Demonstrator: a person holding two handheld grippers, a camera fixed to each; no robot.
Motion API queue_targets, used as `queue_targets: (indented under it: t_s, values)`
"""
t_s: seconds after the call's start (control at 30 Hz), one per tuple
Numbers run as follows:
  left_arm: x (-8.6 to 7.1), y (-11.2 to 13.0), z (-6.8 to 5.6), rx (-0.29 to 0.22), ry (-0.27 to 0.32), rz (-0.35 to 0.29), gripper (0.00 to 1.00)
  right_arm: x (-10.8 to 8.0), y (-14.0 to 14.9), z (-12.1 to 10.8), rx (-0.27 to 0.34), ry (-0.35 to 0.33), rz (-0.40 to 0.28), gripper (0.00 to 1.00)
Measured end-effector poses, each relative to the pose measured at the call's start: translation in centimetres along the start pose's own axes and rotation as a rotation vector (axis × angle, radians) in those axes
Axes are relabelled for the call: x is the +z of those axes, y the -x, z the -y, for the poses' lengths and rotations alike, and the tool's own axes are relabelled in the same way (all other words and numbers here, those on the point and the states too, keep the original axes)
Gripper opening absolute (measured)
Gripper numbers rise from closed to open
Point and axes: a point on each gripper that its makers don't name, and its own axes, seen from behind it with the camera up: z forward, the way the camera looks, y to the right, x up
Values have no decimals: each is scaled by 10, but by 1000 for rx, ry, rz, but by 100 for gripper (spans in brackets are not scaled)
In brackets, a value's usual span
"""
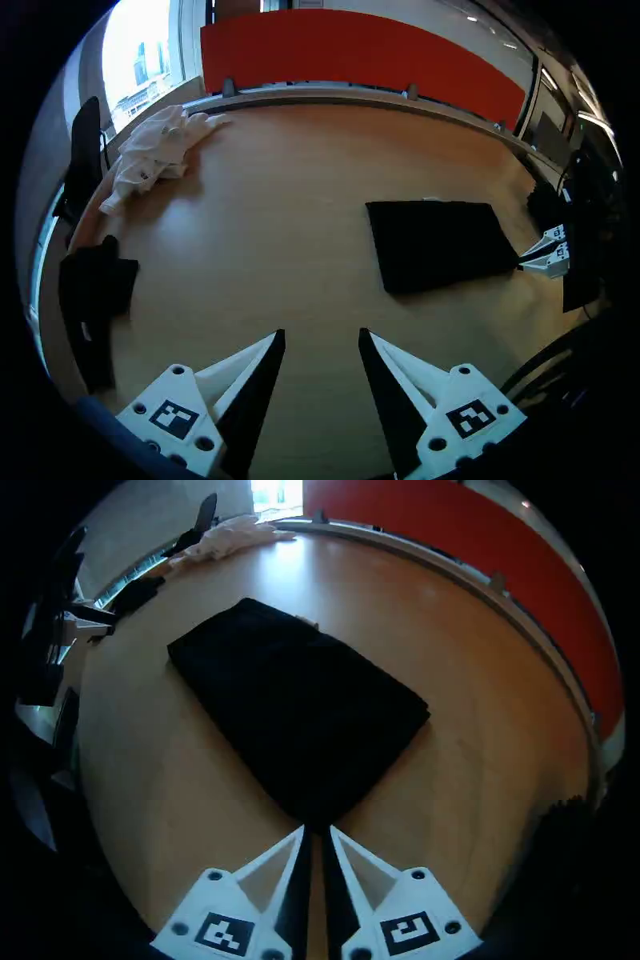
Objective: Fold towel
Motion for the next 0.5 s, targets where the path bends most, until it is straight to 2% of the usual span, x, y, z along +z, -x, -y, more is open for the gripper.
queue_targets:
  t_s: [0.27,0.5]
  values:
    - [0,-1,1,-3,-1,-2,67,-7,-8,-4,-1,21,-16,6]
    - [0,-3,2,-6,-3,-7,67,-21,-27,-12,-10,60,-54,6]
